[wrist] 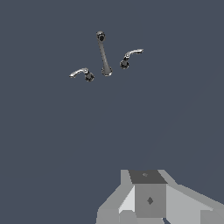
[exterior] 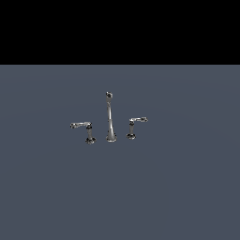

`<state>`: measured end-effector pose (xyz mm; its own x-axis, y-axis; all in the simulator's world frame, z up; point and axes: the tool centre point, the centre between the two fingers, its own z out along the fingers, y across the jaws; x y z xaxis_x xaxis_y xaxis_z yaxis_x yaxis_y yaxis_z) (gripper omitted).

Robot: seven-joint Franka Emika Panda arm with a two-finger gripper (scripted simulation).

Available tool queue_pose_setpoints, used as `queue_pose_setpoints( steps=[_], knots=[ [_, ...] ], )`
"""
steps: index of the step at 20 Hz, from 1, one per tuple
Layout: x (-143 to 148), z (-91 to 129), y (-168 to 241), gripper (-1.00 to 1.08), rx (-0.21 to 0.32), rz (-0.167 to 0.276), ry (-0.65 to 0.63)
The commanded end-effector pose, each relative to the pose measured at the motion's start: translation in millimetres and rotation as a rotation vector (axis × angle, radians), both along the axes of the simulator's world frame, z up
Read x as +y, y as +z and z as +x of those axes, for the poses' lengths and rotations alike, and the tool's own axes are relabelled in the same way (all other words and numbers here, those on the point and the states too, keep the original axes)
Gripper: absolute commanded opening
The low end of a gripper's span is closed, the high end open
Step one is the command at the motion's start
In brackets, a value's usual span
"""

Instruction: Turn on the faucet by rotating a designated handle.

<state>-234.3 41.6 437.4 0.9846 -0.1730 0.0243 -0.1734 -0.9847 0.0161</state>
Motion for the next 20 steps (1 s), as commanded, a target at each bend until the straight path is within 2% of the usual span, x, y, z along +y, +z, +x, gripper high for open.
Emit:
queue_pose_setpoints(
  steps=[1, 20],
  knots=[
    [10, 5, -15, -1.00, 0.001, 0.002, -0.050],
    [82, 68, -126, -1.00, 0.004, 0.017, -0.430]
  ],
)
